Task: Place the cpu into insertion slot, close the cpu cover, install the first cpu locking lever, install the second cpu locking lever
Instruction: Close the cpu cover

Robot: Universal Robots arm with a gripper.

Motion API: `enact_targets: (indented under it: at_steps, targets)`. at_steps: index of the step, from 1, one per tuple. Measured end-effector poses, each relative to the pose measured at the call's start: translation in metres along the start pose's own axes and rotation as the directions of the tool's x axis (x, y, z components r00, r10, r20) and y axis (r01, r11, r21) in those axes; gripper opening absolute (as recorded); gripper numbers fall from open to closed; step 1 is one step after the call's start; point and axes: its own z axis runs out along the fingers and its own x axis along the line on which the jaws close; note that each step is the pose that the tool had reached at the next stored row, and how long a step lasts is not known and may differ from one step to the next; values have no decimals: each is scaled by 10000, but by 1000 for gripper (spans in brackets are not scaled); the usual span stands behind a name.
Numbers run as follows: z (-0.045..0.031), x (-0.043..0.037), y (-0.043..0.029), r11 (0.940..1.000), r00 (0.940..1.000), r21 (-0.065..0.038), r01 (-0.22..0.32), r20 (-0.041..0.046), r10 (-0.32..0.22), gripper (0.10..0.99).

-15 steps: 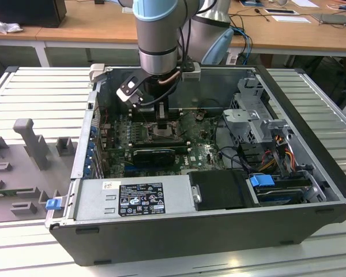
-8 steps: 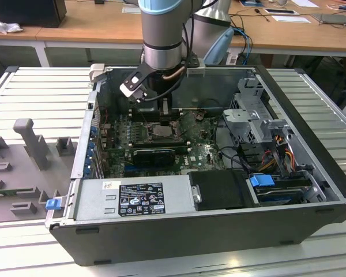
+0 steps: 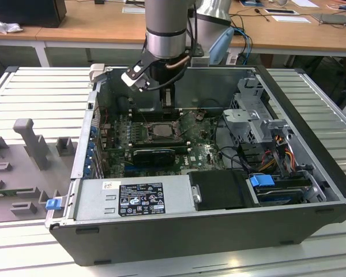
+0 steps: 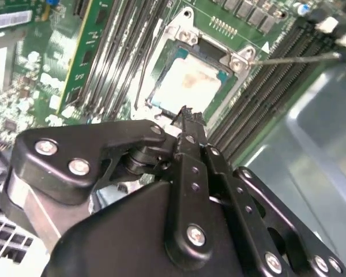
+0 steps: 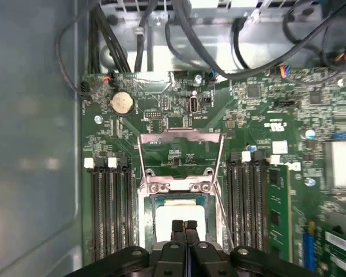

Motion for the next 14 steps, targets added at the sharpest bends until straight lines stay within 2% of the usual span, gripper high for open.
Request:
enact_targets:
  at_steps: [2,4,6,7,9,10,11,13,14]
  targets:
    - [-112,2,7,10000,10000,0,0,0,0,106]
    - [-170,3,16,10000,10000,0,1,-2,-1,106]
    - [-163,7,133,10000,10000,0,-18,1,18,106]
    - [-158,11,221,10000,10000,5,-20,1,20,106]
    - [-153,13,300,10000,10000,19,-21,3,21,106]
    - [-157,13,314,10000,10000,22,-18,4,18,106]
    - [-196,14,316,10000,10000,21,-20,4,20,106]
    - [-206,15,332,10000,10000,19,-19,-1,19,106]
    - [-201,17,372,10000,10000,20,-21,0,21,106]
